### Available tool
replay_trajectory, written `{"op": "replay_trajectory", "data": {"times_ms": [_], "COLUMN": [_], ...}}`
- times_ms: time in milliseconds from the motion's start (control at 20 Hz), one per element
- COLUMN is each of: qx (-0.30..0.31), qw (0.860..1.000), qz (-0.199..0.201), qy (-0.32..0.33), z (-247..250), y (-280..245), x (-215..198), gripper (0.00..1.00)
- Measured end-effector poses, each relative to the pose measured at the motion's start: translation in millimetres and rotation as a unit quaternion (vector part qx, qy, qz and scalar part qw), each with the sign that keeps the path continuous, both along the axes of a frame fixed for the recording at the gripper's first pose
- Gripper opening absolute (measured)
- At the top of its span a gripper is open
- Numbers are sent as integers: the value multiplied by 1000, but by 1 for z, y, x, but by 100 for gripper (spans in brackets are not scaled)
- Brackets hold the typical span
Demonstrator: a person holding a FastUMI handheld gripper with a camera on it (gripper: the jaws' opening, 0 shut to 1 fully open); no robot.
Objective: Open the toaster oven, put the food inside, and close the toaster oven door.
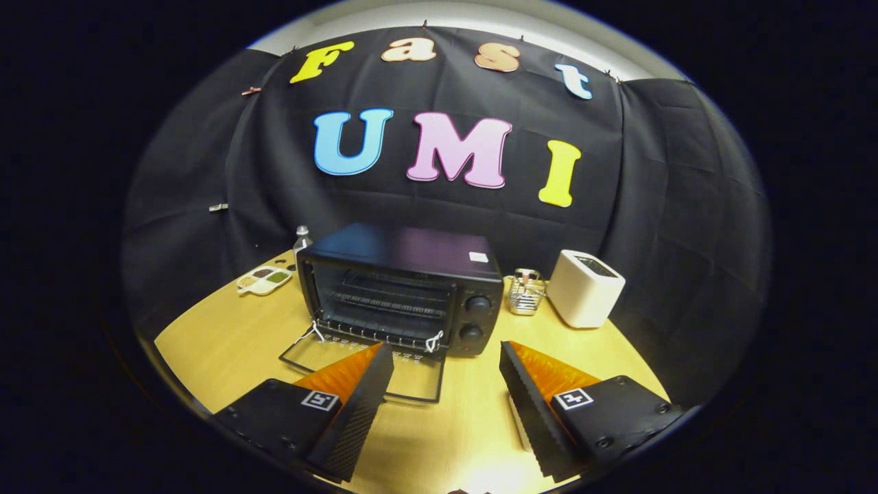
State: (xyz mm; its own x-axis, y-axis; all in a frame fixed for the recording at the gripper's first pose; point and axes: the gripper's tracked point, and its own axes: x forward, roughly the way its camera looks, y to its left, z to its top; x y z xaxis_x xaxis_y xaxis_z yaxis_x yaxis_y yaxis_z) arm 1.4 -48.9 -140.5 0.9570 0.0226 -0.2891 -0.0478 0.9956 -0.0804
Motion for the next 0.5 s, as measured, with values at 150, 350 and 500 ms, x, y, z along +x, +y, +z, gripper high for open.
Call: {"op": "replay_trajectory", "data": {"times_ms": [150,350,500], "qx": [-4,-10,-12], "qw": [1000,999,999], "qz": [-5,-17,-35], "qy": [-14,-25,-33], "z": [21,48,63], "y": [-12,-36,-61], "x": [-6,-20,-21], "gripper": [97,98,98]}}
